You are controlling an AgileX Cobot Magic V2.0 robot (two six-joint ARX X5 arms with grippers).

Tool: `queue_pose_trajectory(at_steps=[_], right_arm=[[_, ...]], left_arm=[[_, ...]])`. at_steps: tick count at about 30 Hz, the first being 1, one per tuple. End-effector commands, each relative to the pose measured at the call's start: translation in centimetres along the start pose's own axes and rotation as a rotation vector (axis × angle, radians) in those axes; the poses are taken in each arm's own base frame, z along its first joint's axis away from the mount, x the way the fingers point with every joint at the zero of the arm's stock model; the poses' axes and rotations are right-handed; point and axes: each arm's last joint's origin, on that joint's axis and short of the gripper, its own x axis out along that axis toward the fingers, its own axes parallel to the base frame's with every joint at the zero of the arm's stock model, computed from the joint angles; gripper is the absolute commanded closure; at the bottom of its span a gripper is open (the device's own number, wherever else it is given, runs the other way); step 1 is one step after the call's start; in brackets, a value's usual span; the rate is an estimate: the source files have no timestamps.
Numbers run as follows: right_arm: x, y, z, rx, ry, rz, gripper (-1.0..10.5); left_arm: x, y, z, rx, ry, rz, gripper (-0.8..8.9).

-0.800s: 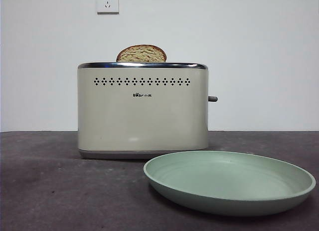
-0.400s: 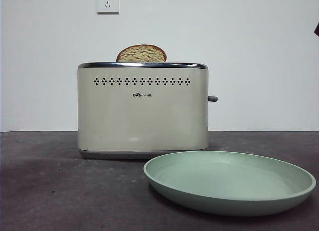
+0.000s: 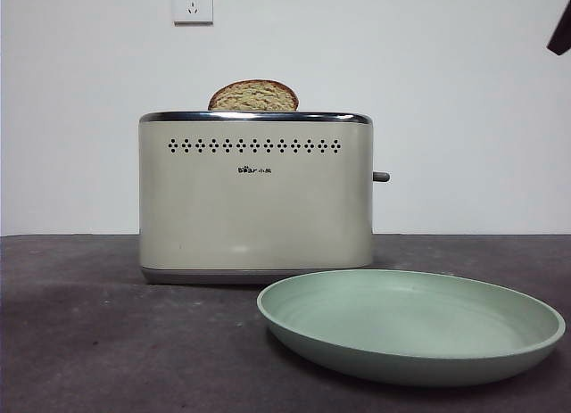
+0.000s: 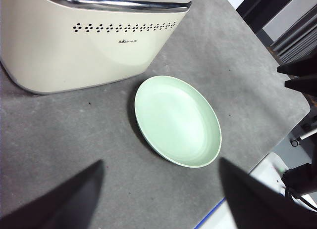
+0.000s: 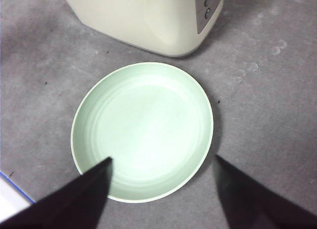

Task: Take the bread from the toaster,put the bread on the plate,put the plate on the table

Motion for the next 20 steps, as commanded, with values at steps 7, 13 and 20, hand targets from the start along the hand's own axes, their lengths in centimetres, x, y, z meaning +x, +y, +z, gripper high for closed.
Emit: queue_pose_trajectory(at_steps=[7, 13, 20], right_arm=[[1.6, -0.6, 0.9, 0.055, 0.056, -0.015, 5.8], [4.0, -1.5, 1.3, 0.103, 0.138, -0.017, 5.8], [6.9, -2.5, 1.6, 0.137, 0.222, -0.018, 5.8]], left_arm=[[-0.2, -0.3, 0.6, 0.039, -0.021, -0.005, 3.7], [-0.1, -0.2, 0.7, 0.037, -0.019, -0.005, 3.7], [-0.2, -0.3, 1.0, 0.061, -0.046, -0.007, 3.7]])
